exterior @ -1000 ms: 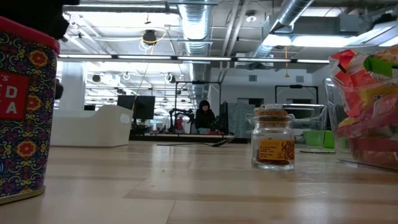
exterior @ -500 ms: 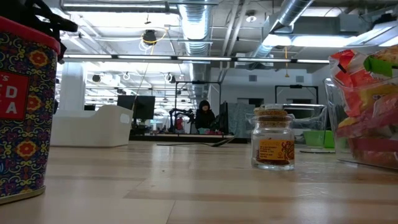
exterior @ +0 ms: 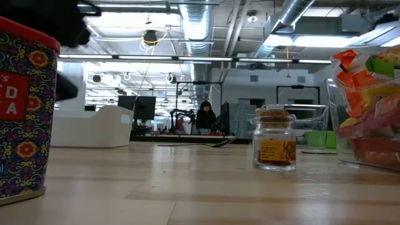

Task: Pick & Place Food Item
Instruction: Put the orange seasoning pack into the top transparent bin

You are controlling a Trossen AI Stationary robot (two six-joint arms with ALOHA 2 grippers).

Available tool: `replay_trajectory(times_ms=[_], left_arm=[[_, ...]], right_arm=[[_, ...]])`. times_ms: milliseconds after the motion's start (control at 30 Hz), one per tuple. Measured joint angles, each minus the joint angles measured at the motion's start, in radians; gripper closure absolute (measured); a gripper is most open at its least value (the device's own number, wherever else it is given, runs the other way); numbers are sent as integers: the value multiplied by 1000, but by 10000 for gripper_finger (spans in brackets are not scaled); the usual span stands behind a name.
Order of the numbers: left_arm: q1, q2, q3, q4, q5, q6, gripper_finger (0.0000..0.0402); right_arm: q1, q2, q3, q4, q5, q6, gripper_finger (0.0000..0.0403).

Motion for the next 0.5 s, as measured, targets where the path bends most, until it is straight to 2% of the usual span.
replay_trajectory(times_ms=[300, 500], left_arm=[[95, -223, 1, -36, -153, 3, 379], [217, -349, 1, 25, -160, 27, 380]], right_arm=[[-31, 0, 0, 0, 0, -28, 268], [-51, 0, 0, 2, 0, -41, 268]])
